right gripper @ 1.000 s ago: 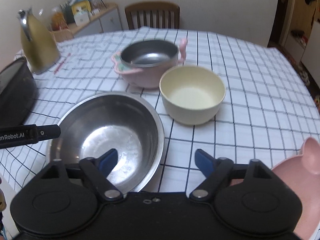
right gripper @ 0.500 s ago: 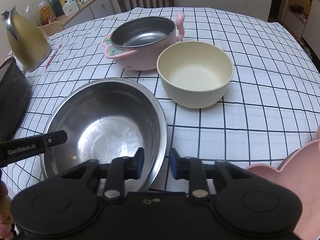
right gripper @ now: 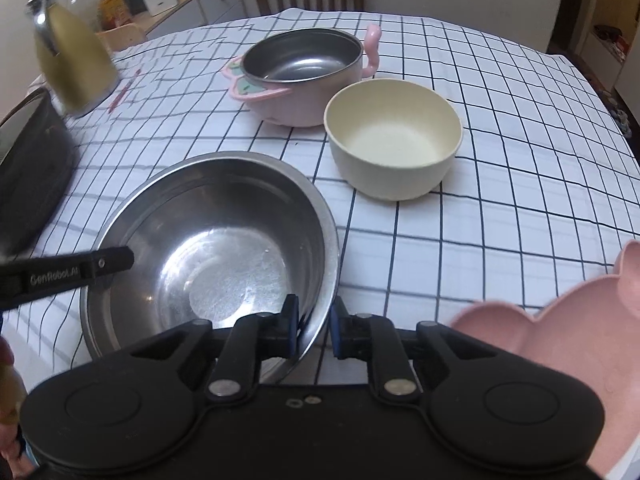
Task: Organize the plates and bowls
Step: 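Carry the steel bowl beside the plate stack and open both grippers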
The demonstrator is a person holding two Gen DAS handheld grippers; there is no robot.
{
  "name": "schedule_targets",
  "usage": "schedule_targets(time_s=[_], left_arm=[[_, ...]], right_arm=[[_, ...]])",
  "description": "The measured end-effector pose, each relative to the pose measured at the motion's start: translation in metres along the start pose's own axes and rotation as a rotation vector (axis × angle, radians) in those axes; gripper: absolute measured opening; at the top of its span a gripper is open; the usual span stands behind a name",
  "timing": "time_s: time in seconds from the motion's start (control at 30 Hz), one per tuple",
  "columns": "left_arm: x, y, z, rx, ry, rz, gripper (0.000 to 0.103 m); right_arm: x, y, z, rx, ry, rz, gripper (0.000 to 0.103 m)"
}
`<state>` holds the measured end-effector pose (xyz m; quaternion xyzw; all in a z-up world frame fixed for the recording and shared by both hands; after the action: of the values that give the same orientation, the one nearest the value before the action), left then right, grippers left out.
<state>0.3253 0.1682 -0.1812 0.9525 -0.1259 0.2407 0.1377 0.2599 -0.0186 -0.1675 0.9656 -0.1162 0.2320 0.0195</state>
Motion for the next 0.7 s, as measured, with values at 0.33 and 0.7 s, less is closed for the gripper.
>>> schedule_targets(time_s=[0.33, 0.7], left_arm=[[-0.038, 0.027, -0.033, 0.004, 0.013, 0.058, 0.021], [-0.078, 0.023, -0.041, 0.016, -0.027, 0.021, 0.021]], right_arm=[[-0.041, 0.014, -0.035, 0.052, -0.068, -0.024, 0.018], [-0.078, 0.013, -0.041, 0.058, -0.129, -0.044, 0.018]])
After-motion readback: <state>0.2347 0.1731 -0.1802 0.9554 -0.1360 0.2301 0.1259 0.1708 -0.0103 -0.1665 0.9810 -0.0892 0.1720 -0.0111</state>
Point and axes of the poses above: each gripper's, at about its wrist camera, not at the fingertips, and z roughly the way its jaws point, y to its right, x to its top, the point moved 7 cm from there along z, roughly the way its jaws point, and after that the axes turned 3 degrees about -x, right-handed, at the moved point
